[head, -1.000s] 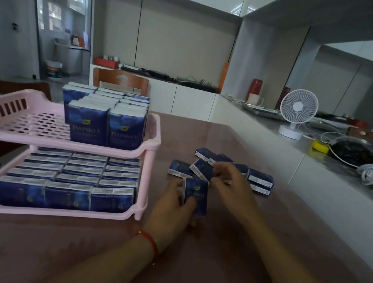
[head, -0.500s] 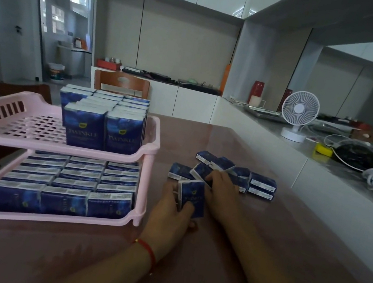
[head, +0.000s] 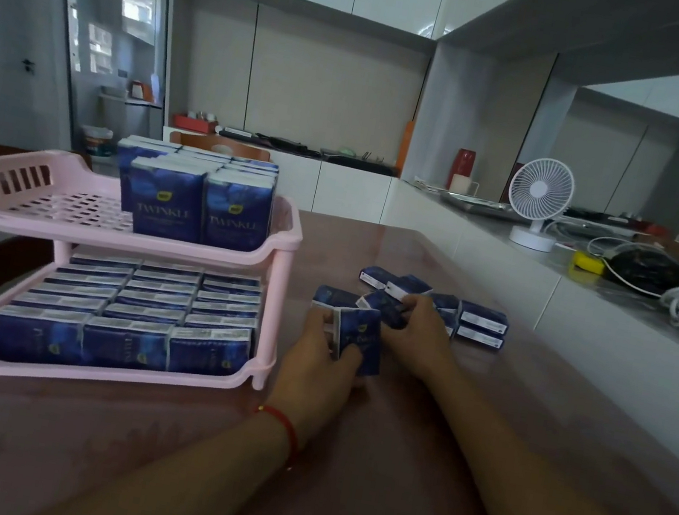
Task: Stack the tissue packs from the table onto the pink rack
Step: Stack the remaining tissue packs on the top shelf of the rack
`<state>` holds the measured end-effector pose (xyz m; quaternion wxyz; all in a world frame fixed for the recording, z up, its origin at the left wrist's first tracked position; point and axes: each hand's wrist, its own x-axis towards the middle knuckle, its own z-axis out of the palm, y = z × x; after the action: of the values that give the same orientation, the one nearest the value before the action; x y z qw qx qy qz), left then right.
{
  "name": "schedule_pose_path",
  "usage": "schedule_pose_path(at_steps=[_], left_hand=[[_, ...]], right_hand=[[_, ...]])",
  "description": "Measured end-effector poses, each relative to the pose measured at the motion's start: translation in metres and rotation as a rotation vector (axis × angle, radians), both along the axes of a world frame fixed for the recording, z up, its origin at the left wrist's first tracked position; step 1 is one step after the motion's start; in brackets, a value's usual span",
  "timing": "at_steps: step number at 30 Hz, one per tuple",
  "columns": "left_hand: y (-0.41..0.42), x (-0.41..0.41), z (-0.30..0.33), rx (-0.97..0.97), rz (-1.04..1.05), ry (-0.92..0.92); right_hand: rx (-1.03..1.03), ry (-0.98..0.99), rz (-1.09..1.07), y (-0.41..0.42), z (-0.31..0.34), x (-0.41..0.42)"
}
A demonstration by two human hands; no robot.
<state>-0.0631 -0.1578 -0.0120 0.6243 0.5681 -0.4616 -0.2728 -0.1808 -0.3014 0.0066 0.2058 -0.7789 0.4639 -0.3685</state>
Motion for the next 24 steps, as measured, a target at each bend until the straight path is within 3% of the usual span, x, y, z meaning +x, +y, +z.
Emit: schedule_pose_path(at_steps=[4,9,11,14,16,19,24], left_hand=[[0.001,0.0,0.0,-0.046,-0.017,0.053],[0.004,0.0,0.002,-0.041,-0.043,0.057],[0.006,-0.001,0.004,-0.044,-0.048,0.051],[0.008,-0.001,0.007,-0.052,-0.053,0.075],[0.007,-0.001,0.009,-0.056,-0.107,0.161],[0.008,-0.001,0.011,-0.07,-0.2,0.255],[0.008,-0.002,0.009,-0.149,-0.125,0.01]], right_hand=[[0.132,0.098,0.023,-0.002,0.017,-0.027],[0.194,0.377,0.022,0.009,0.031,-0.047],[0.252,0.246,0.06,0.016,0.044,-0.057],[0.417,0.045,0.366,0.032,0.061,-0.068],[0.341,0.202,0.446,0.044,0.063,-0.06],[0.139,0.504,0.389,0.056,0.06,-0.036],[0.08,0.534,0.385,0.063,0.065,-0.033]])
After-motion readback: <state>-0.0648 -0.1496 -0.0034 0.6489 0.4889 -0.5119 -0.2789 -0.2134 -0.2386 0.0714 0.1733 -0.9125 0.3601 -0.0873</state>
